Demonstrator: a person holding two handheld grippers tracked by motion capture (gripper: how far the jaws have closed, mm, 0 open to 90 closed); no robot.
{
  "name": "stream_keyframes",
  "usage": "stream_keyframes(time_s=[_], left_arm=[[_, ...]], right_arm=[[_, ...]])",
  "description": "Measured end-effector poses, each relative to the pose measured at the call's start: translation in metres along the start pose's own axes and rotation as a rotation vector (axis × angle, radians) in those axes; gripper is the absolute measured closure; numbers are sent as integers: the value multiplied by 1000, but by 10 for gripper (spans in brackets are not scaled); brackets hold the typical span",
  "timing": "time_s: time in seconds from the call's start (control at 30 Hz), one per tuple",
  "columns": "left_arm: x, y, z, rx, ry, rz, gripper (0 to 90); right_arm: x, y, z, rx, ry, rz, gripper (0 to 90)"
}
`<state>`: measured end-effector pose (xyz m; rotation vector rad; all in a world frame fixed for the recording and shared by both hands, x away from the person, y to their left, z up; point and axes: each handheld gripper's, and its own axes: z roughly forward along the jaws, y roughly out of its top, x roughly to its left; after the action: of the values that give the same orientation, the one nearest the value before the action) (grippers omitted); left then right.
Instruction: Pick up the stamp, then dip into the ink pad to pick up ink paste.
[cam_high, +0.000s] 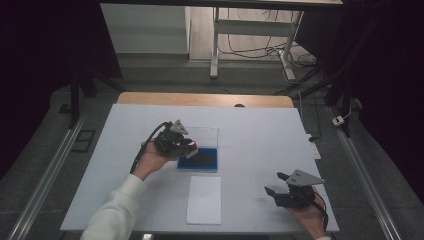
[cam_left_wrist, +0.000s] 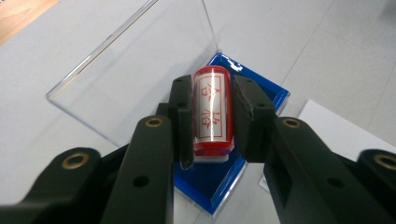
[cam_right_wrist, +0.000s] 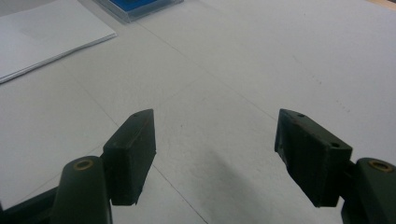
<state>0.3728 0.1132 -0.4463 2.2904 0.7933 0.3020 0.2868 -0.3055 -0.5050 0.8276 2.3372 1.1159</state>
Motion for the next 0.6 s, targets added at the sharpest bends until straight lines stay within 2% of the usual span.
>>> stream_keyframes(time_s=[0.2, 0.6], left_arm=[[3, 5, 1, 22, -6, 0, 704], [1, 9, 22, 73, -9, 4, 703]], right_arm=[[1, 0, 2, 5, 1, 1, 290], [0, -1, 1, 6, 1, -4, 290]])
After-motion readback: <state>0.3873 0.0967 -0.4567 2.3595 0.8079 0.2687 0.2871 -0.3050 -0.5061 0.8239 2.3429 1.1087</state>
